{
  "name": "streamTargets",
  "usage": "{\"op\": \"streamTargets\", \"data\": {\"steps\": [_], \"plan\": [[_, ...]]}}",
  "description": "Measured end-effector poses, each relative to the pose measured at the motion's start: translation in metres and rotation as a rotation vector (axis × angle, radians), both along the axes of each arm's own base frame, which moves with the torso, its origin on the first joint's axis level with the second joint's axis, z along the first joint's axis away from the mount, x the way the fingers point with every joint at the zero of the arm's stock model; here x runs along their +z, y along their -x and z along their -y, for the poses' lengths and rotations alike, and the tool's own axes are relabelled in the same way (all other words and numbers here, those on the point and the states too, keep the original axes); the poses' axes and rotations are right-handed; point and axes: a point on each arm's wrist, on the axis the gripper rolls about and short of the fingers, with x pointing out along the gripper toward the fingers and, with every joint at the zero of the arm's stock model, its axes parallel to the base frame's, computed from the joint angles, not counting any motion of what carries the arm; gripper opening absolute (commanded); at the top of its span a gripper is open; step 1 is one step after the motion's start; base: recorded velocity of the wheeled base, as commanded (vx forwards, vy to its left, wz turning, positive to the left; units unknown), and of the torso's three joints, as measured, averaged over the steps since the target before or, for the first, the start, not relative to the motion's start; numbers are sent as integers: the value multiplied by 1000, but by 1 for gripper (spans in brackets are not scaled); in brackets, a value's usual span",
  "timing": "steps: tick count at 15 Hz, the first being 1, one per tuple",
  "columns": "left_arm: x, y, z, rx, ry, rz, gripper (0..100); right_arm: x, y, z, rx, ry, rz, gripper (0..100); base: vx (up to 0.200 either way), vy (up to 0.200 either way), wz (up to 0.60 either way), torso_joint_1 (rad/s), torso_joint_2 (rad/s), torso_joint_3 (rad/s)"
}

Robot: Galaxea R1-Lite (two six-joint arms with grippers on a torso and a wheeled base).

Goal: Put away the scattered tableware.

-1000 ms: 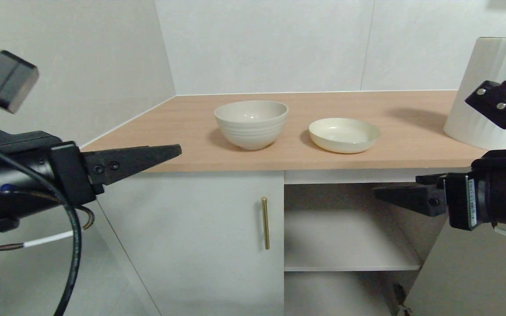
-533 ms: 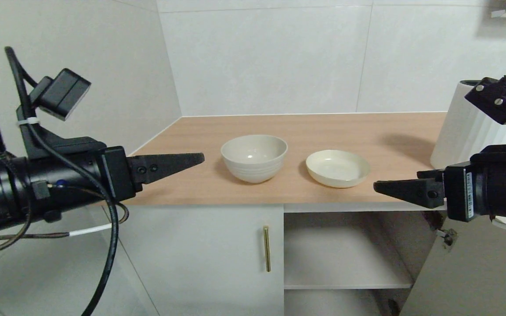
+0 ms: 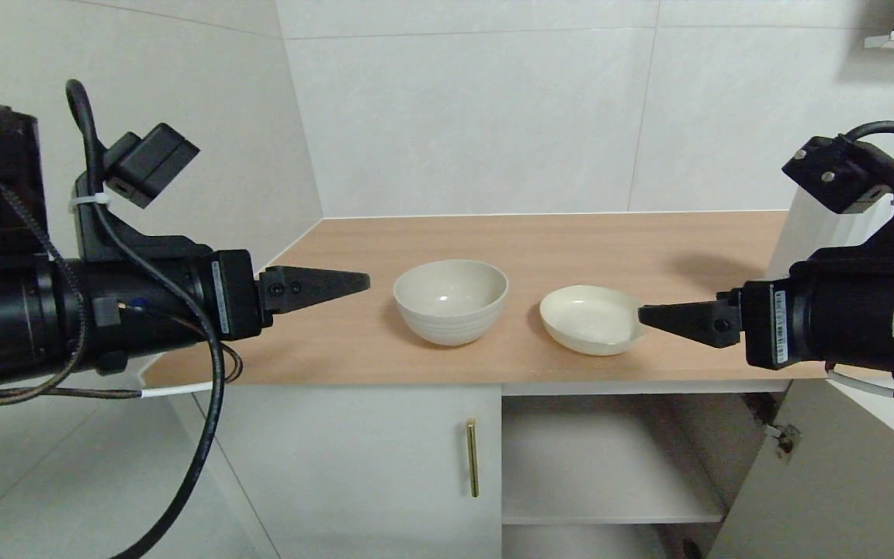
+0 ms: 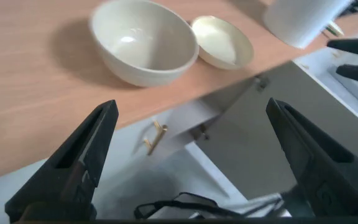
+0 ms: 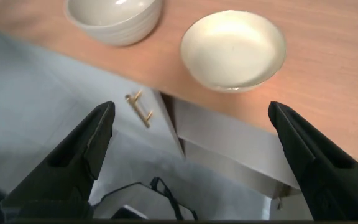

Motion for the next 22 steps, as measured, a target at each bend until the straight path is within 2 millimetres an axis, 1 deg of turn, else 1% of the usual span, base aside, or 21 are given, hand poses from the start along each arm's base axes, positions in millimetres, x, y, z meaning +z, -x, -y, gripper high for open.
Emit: {"op": "streamTargets", "data": {"steps": [2,5,7,11,14,16,19,22], "plan": [[5,0,0,60,-12,-50,100,0,-12,-5,-72,-22,-18,100,0,0,0,0,0,0],[16,-7,8,184,22,-267,100,-5,-36,-7,-160,-48,-56,100,0,0,0,0,0,0],[14,-24,19,218,39,-341,100,-11,-50,-7,-202,-60,-82,100,0,0,0,0,0,0],[-6,-64,39,280,77,-456,100,-18,-74,-5,-284,-90,-118,100,0,0,0,0,0,0],[-15,-89,50,313,109,-467,100,-26,-82,-6,-294,-78,-137,100,0,0,0,0,0,0],[-25,-105,54,337,121,-475,100,-30,-85,-8,-296,-70,-148,100,0,0,0,0,0,0],[-38,-126,53,387,138,-501,100,-33,-86,-8,-297,-62,-157,100,0,0,0,0,0,0],[-50,-140,50,414,132,-524,100,-34,-85,-8,-297,-60,-158,100,0,0,0,0,0,0]]}}
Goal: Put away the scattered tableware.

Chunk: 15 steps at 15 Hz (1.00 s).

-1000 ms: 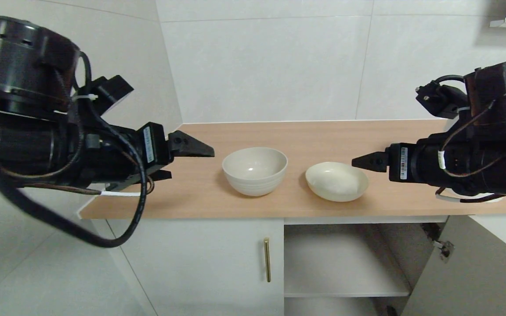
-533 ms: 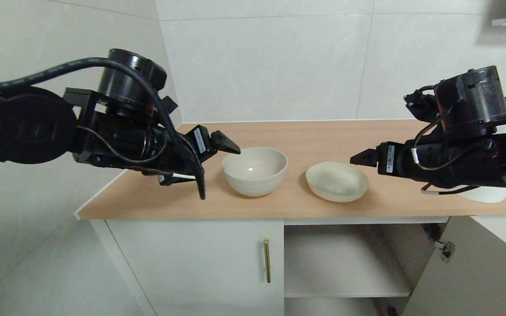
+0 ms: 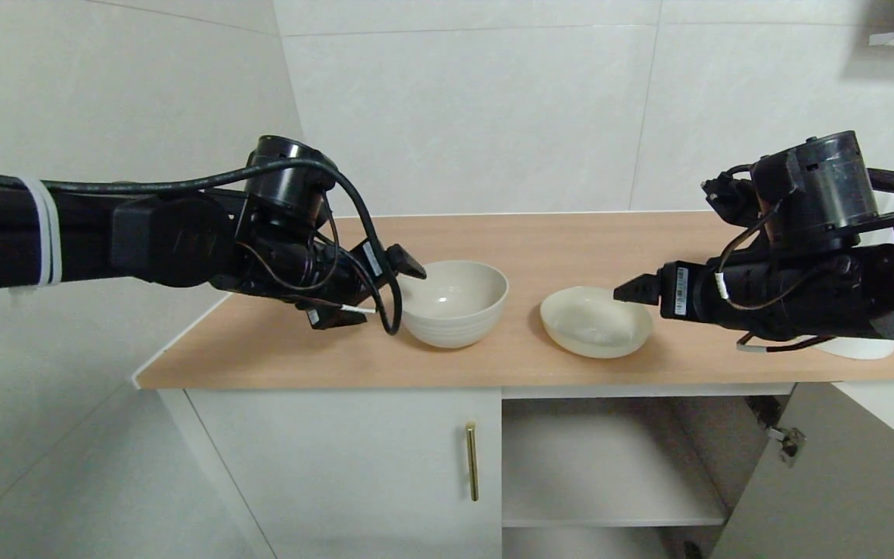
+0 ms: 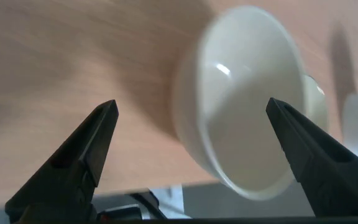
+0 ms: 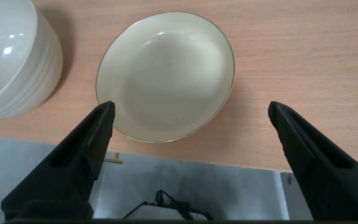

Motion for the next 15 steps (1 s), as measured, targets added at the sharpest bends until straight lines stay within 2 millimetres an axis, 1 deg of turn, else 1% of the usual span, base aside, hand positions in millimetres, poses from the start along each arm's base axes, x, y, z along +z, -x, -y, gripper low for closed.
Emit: {"op": "streamTargets", "data": {"steps": [3,4,10,15], "plan": [[-6,-4,1,2,-6,-14,100,0,0,0,1,2,0,100,0,0,0,0,0,0],[-7,-5,1,2,-6,-16,0,0,0,0,1,1,0,100,0,0,0,0,0,0],[-10,-5,2,-3,-10,-26,0,-1,1,0,5,3,-3,100,0,0,0,0,0,0],[-8,-3,1,-3,-12,-24,0,-3,-2,-1,-3,13,-10,100,0,0,0,0,0,0]]}}
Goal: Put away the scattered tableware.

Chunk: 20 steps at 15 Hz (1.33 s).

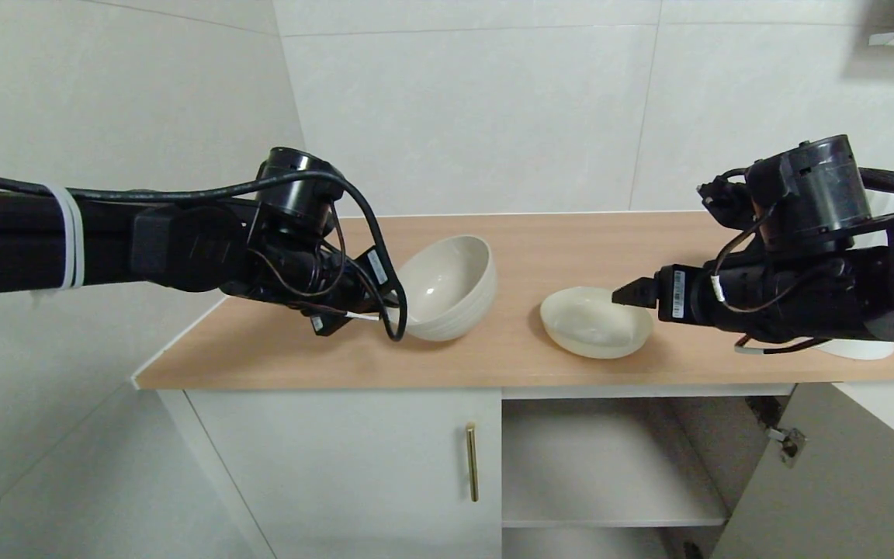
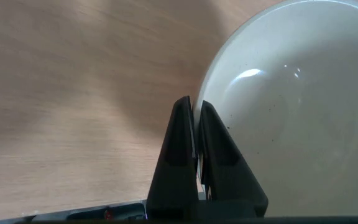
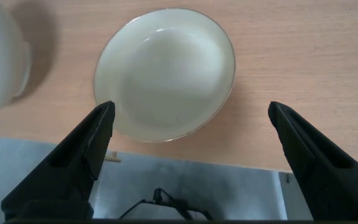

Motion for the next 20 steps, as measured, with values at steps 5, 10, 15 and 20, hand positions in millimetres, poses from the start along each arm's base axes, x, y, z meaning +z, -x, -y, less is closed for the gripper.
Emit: {"op": "streamTargets", "data": {"steps": [5,10,15,20], "plan": [[6,6,-2,-5,4,11,0,-17,-23,-6,-150,90,0,100,0,0,0,0,0,0],[8,7,-3,-7,5,16,0,-38,-44,-12,-208,122,-29,100,0,0,0,0,0,0],[7,8,-3,-12,-1,17,0,-46,-52,-13,-215,129,-34,100,0,0,0,0,0,0],[8,9,-3,-16,-5,18,0,-49,-53,-14,-213,133,-43,0,0,0,0,0,0,0]]}}
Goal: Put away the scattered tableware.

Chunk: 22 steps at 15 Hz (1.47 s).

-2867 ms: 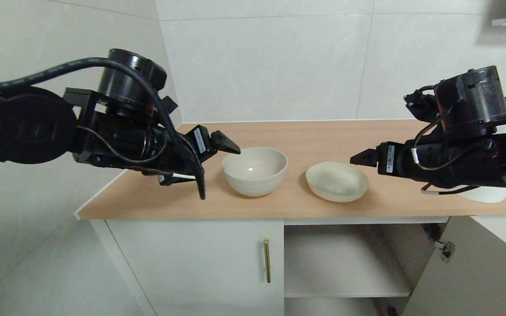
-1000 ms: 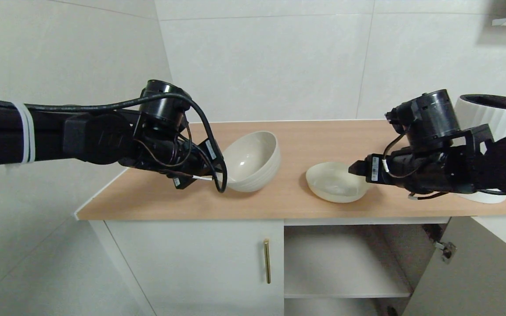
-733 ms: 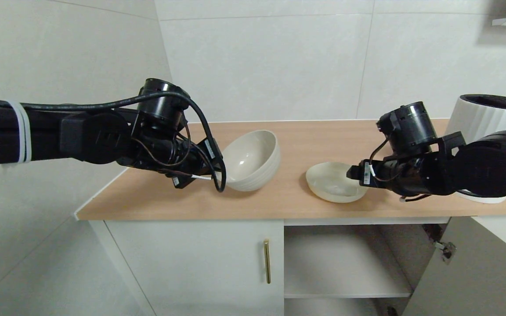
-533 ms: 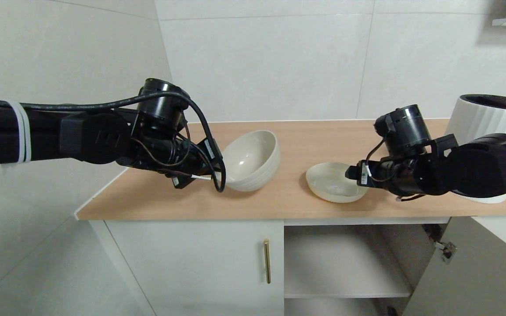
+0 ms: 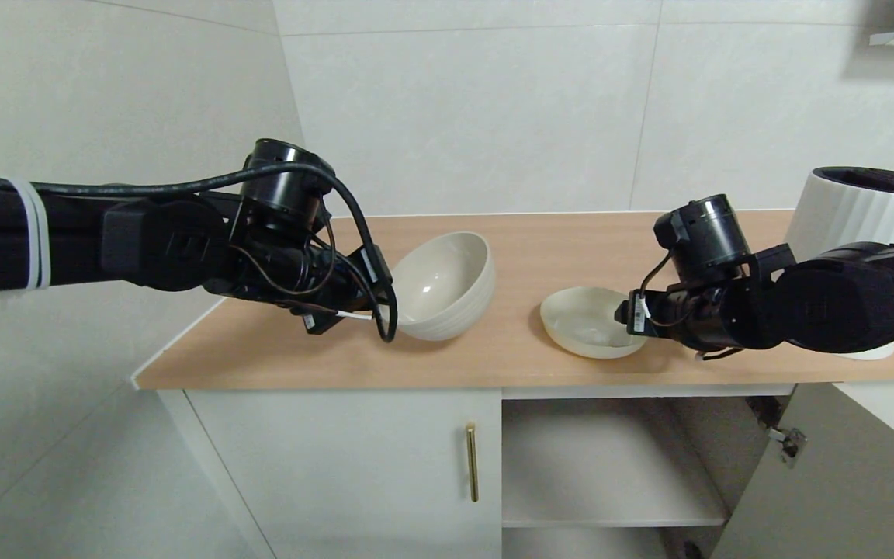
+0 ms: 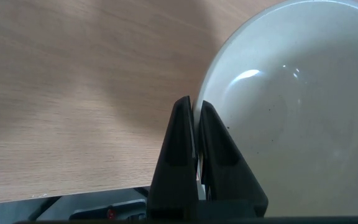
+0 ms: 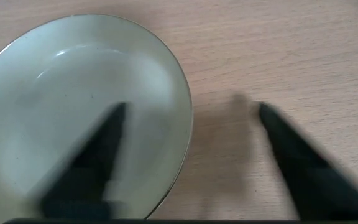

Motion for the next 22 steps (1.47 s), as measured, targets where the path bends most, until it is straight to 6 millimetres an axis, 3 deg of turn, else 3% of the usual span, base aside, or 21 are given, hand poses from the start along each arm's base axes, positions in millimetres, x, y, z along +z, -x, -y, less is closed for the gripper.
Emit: {"op": "streamTargets", "data": {"steps": [12,14,18,22], "plan": [[-1,8,-3,-26,-32,3,0,7,9,3,37,-25,-6,0,0,0,0,0,0,0],[-1,21,-8,-45,-57,1,0,17,20,7,97,-70,-7,0,0,0,0,0,0,0],[12,69,-26,-79,-60,24,0,40,64,27,185,-109,-76,0,0,0,0,0,0,0],[20,110,-40,-136,-21,55,0,38,109,45,252,-102,-123,0,0,0,0,0,0,0]]}}
